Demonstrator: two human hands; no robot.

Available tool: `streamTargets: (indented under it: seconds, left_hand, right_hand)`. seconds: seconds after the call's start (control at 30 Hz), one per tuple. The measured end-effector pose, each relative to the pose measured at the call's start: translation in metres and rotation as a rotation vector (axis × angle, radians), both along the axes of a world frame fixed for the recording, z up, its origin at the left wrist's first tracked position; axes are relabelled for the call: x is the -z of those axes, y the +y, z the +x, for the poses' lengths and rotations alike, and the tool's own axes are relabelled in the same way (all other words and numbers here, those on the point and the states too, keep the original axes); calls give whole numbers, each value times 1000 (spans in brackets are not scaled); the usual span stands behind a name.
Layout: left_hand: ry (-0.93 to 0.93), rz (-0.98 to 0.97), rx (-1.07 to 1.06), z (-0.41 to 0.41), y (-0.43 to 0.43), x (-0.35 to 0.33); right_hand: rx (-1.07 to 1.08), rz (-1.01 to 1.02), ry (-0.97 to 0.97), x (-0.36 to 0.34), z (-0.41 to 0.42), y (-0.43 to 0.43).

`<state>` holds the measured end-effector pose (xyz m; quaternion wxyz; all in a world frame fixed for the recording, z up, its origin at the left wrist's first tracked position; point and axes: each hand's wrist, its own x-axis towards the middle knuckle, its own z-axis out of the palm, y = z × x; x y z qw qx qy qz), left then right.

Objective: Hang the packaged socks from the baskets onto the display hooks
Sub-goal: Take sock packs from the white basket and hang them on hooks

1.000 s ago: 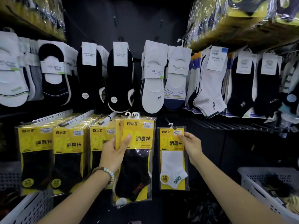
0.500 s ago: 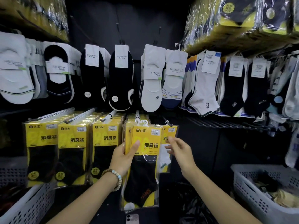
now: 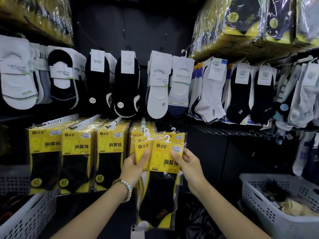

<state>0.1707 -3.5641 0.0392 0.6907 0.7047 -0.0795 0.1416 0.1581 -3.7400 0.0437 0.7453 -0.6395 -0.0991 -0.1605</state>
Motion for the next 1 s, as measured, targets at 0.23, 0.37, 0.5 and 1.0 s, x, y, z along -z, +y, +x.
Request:
streamTargets:
  seconds: [0.23,0.37,0.5,1.0]
  left_hand:
    - [-58,131,-205,15,26,-2]
    - [-102,190,-254,26,40,0]
    - [-117,192,-260,33,47,0]
    - [-188,133,-213,41,38,-1]
  right_hand:
    - [89,-10,25,5,9,-35]
    - [200,9,23,2,28,-55]
    - [214,-56,10,-8,53,-59]
    - [329,36,190,8,122,-38]
